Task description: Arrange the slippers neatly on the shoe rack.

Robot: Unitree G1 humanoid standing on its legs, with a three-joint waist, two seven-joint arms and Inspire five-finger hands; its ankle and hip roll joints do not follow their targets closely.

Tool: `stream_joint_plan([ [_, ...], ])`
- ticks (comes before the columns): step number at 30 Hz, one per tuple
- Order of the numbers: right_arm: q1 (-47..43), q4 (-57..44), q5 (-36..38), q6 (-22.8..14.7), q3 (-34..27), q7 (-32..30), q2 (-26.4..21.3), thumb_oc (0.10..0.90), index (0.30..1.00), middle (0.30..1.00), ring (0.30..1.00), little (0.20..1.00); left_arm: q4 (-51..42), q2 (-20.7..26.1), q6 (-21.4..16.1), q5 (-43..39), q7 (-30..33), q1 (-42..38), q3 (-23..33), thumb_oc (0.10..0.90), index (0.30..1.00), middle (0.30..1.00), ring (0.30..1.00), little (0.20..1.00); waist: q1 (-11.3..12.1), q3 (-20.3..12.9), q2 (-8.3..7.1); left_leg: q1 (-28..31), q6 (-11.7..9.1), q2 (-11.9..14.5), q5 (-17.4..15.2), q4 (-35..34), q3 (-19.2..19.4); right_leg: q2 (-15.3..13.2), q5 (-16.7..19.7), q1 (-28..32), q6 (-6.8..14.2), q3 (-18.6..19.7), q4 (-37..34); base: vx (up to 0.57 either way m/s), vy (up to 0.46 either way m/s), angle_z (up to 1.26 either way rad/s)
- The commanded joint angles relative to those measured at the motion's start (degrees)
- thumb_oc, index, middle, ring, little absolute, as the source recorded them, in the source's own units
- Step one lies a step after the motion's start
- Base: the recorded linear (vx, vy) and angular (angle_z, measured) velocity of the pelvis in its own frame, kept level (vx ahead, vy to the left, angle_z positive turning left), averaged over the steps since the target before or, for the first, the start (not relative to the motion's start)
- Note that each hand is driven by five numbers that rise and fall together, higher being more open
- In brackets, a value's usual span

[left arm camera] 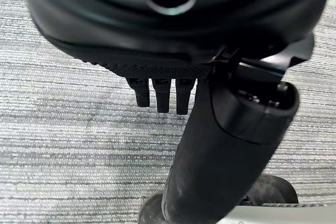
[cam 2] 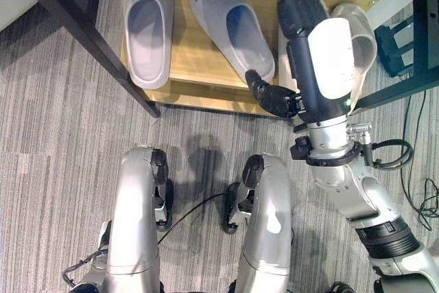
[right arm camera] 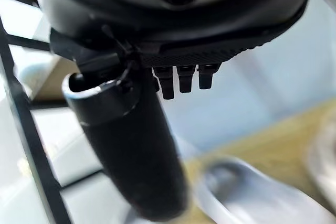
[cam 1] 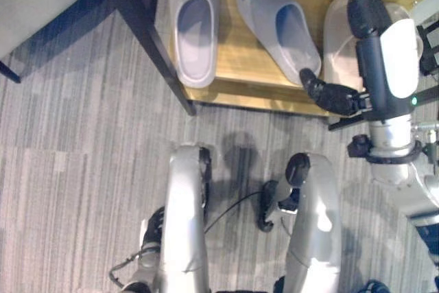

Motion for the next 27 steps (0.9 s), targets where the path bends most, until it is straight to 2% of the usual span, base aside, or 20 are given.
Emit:
stream_joint_plan([
  [1,-3.93,-3.48,1.17,0.09,-2.77,-2.47,0.13,0.800,0.900,0.900,0.900,0.900,2.76,-2.21,-2.25,-0.08,1.20,3.95,-0.42,0.800,0.900,0.900,0.900,0.900,2.50,-1.15,-1.48,3.83,2.89,-1.56,-6.42,1.30,-1.84,-0.38,-1.80,1.45,-1.84,1.05,-1.84,0.00,0.000,0.00],
  [7,-4.74,-4.56,2.09,-1.45,-0.72,-0.17,0.58,0.800,0.900,0.900,0.900,0.900,3.57,-2.09,-1.93,1.45,1.57,3.89,-0.54,0.800,0.900,0.900,0.900,0.900,2.69,-1.15,-1.55,3.83,2.90,-1.63,-6.29,1.09,-1.73,-0.39,-1.54,1.45,-1.68,1.23,-2.05,0.00,0.000,0.00],
  [14,-5.66,-5.32,4.04,-3.45,3.34,4.98,-2.47,0.800,0.900,0.900,0.900,0.900,4.69,-2.05,-2.00,1.13,1.06,3.75,0.18,0.800,0.900,0.900,0.900,0.900,3.00,-1.15,-2.17,3.83,2.57,-1.48,-6.21,1.30,-1.94,-0.57,-1.60,1.45,-1.70,1.34,-1.81,0.00,0.000,0.00],
  [20,-6.27,-3.42,5.52,-2.94,5.80,8.57,-3.42,0.800,0.900,0.900,0.900,0.900,5.25,-2.32,-1.74,1.03,0.18,3.42,0.03,0.800,0.900,0.900,0.900,0.900,2.84,-1.15,-1.86,3.83,2.44,-1.47,-6.16,1.48,-2.17,-0.49,-1.69,1.45,-1.78,1.30,-1.57,0.00,0.000,0.00],
  [27,-7.96,-4.81,12.86,-4.33,7.76,14.15,-2.59,0.800,0.900,0.900,0.900,0.900,5.98,-1.92,-1.32,0.20,-0.68,3.47,0.80,0.800,0.900,0.900,0.900,0.900,2.63,-1.15,-1.64,3.83,2.28,-1.40,-5.94,1.61,-2.07,-0.42,-1.97,1.45,-1.84,1.29,-1.20,0.00,0.000,0.00],
])
